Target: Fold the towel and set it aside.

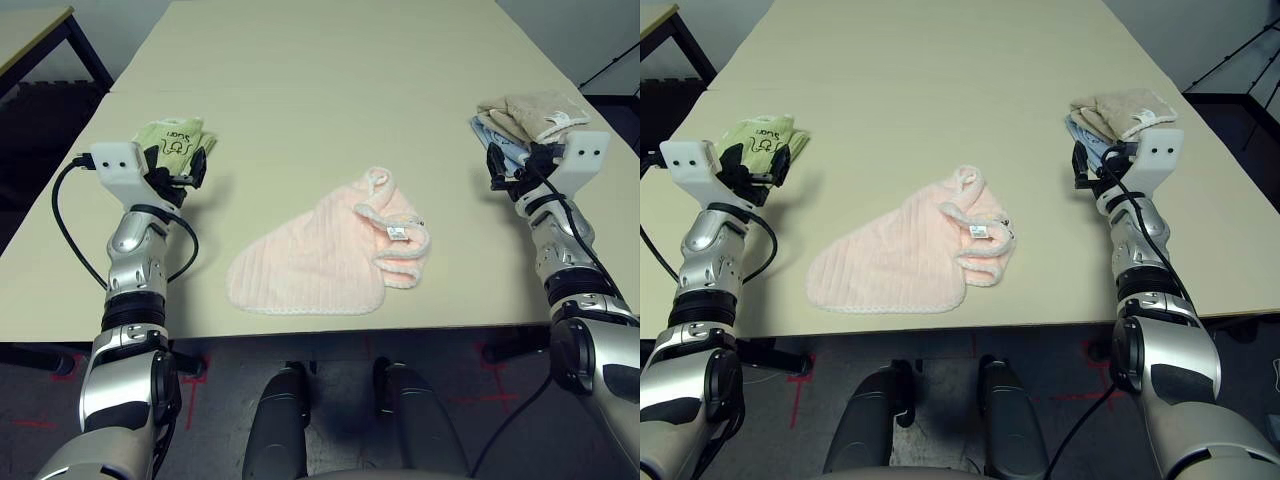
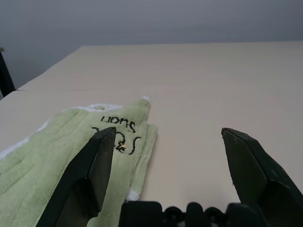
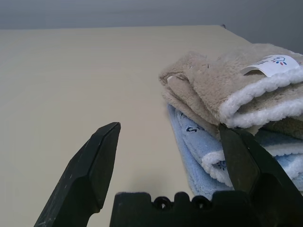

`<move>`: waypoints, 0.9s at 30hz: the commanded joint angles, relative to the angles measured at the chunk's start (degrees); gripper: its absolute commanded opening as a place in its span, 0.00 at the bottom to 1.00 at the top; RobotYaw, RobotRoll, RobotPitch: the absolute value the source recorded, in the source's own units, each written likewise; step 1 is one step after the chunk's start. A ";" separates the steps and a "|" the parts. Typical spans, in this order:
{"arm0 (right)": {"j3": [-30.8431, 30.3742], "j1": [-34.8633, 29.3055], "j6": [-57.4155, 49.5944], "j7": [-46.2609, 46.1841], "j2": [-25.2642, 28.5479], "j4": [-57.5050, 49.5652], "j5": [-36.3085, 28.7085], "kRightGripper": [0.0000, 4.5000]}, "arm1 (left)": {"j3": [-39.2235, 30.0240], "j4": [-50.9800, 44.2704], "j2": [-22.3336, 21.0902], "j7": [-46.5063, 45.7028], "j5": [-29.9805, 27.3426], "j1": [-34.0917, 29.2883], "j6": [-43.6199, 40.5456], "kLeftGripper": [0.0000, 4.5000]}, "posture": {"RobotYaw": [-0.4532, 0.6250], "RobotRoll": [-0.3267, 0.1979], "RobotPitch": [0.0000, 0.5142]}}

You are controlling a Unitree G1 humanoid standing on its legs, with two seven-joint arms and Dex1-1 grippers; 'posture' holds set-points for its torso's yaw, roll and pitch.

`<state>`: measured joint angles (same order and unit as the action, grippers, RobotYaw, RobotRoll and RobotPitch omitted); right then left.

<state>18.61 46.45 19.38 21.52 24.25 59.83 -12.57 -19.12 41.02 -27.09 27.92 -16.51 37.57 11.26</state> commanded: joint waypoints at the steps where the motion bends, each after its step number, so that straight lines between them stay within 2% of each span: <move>1: -0.50 -0.43 -1.05 0.68 0.48 0.70 0.35 1.00 | 1.46 -1.52 -2.46 11.65 -3.40 -0.06 -4.13 1.00 | 0.40 0.62 0.31; 7: -1.09 0.69 -1.66 2.94 1.66 2.55 1.14 1.00 | 3.55 -1.39 -6.38 27.16 -5.63 2.41 -7.70 1.00 | 0.41 0.62 0.33; 10: -2.01 2.23 -2.12 5.53 2.52 3.98 1.96 1.00 | 6.78 -3.29 -8.12 35.87 -5.47 1.69 -9.62 1.00 | 0.42 0.62 0.34; 14: -4.24 4.64 -4.55 14.77 3.66 5.26 2.41 1.00 | 10.39 -8.48 -9.91 44.40 -5.85 -0.96 -12.88 1.00 | 0.43 0.62 0.33; 24: -11.35 10.71 -10.91 43.09 6.73 3.22 3.65 1.00 | 12.43 -14.98 -9.44 45.61 -5.36 -5.83 -13.36 1.00 | 0.44 0.62 0.31; 27: -15.35 13.46 -11.15 51.69 7.37 2.93 5.86 1.00 | 12.57 -16.24 -9.35 45.20 -5.42 -6.61 -13.78 1.00 | 0.45 0.62 0.31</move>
<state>5.53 58.76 8.41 68.44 30.99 63.57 -8.48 -7.48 26.54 -36.51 73.17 -22.35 31.99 -1.90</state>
